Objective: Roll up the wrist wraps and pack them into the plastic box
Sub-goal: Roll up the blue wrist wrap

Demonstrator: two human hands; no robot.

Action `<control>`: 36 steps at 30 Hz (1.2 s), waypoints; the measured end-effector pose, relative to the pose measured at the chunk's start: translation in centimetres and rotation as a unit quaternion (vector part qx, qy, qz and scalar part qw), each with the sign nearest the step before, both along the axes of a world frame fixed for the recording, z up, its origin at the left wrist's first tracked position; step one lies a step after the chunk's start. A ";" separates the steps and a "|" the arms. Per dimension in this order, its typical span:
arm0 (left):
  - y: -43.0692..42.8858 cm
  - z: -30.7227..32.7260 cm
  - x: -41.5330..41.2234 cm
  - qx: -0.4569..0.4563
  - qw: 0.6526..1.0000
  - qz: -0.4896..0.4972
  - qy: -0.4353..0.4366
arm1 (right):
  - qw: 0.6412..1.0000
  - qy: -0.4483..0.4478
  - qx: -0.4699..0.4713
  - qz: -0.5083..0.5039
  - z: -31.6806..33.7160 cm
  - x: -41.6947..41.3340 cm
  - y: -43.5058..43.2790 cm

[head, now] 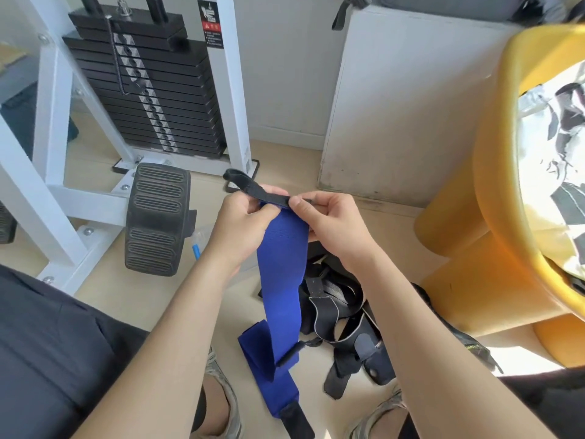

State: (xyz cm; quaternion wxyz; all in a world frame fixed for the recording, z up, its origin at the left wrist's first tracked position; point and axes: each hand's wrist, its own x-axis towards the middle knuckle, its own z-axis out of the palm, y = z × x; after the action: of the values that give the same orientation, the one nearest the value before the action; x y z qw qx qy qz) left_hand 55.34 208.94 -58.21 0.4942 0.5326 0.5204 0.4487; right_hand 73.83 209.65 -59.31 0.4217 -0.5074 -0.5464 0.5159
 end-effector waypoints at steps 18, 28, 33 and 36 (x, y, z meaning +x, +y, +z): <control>-0.5 -0.8 0.9 -0.081 0.995 -0.026 -0.055 | 0.998 -0.003 0.045 -0.049 -2.3 1.2 0.1; 0.0 -2.4 0.9 -0.130 0.991 0.014 0.018 | 1.000 0.018 0.013 0.022 -2.9 1.4 -0.3; -0.1 -2.4 0.6 -0.076 0.996 0.026 0.044 | 0.996 0.076 -0.034 0.015 -3.0 1.5 -0.4; -0.2 -1.9 0.5 -0.057 0.998 0.022 0.015 | 0.990 0.124 -0.041 0.049 -2.8 1.8 -0.3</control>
State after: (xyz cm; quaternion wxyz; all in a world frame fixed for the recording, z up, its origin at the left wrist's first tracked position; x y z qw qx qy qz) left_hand 55.86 208.72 -60.16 0.5059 0.4990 0.5640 0.4206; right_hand 75.67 209.35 -62.09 0.4395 -0.4288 -0.4922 0.6170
